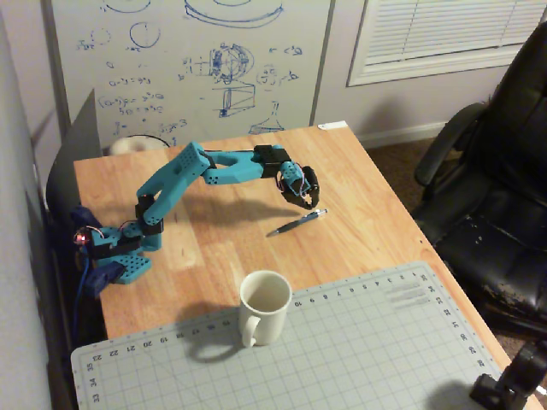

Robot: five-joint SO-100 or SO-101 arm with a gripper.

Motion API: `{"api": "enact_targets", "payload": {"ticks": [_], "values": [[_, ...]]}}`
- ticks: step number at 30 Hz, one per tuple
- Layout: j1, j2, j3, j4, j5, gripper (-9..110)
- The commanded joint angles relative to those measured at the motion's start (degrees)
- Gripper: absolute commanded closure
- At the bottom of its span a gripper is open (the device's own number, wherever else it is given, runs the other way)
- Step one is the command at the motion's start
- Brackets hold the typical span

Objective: Touch the pen.

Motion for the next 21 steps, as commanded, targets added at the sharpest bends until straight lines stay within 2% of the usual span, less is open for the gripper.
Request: {"api": "enact_targets", "payload": {"ticks": [1, 8, 13, 21], "values": [[0.97, 8.09, -0.53, -0.35, 0.44, 101], [2.99, 10.81, 2.72, 4.66, -0.44, 101], [3.43, 16.61, 5.54, 11.07, -5.89, 101], [3.78, 21.53, 5.10, 18.11, -6.15, 101]]}}
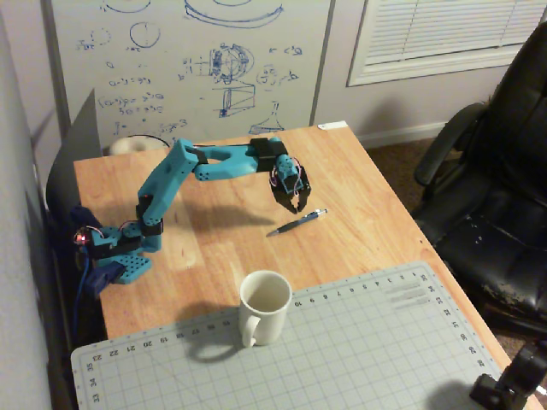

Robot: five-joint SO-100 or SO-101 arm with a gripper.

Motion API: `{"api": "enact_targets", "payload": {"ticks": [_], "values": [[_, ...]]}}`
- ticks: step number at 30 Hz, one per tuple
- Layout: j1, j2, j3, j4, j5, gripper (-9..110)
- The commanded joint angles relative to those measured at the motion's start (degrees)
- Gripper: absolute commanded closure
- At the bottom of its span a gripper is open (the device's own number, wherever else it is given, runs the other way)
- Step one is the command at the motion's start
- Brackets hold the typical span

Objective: Touch the pen.

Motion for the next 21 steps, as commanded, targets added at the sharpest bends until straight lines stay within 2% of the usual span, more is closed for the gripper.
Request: {"api": "enact_targets", "payload": {"ticks": [1, 21], "values": [[1.23, 9.40, -1.49, 1.76, -0.53, 101], [2.20, 1.41, -1.49, 0.97, -1.49, 101]]}}
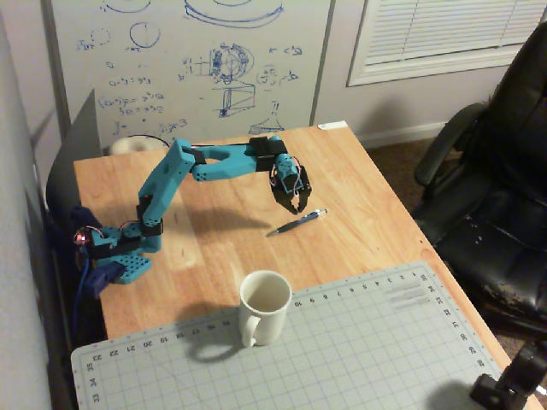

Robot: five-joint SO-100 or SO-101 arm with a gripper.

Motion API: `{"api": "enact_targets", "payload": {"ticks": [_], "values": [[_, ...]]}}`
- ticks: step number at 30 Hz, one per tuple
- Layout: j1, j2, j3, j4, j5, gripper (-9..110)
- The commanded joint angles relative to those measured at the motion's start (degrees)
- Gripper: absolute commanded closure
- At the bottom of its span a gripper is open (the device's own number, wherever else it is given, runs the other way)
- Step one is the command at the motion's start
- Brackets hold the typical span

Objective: Touch the pen.

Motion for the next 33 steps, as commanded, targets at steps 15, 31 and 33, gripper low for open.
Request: {"api": "enact_targets", "payload": {"ticks": [15, 31, 33], "values": [[0.35, -2.55, -1.14, -0.62, -0.62, 101], [0.44, -5.54, -1.49, -0.62, -0.62, 101], [0.44, -5.63, -1.49, -0.62, -0.62, 101]]}}
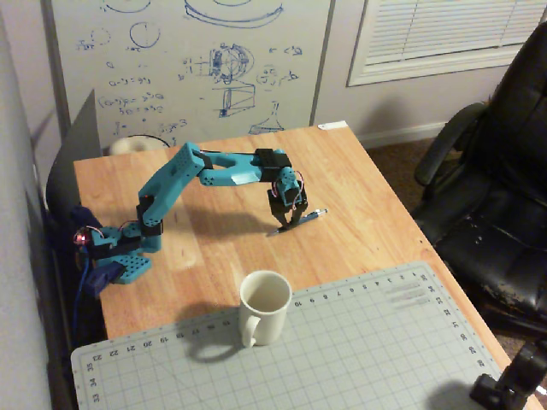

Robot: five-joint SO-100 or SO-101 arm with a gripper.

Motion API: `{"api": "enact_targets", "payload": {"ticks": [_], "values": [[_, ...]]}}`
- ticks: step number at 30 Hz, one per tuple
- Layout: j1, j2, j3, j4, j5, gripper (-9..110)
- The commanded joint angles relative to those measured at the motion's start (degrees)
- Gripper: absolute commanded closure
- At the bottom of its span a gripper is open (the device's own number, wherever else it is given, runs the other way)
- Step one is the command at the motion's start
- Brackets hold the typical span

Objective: Touch the pen.

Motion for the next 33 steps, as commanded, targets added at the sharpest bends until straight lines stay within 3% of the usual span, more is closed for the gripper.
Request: {"api": "enact_targets", "payload": {"ticks": [1, 33], "values": [[0.44, 1.67, -1.49, -0.62, -0.62, 101], [-1.58, 1.93, -1.67, -0.62, 0.35, 101]]}}
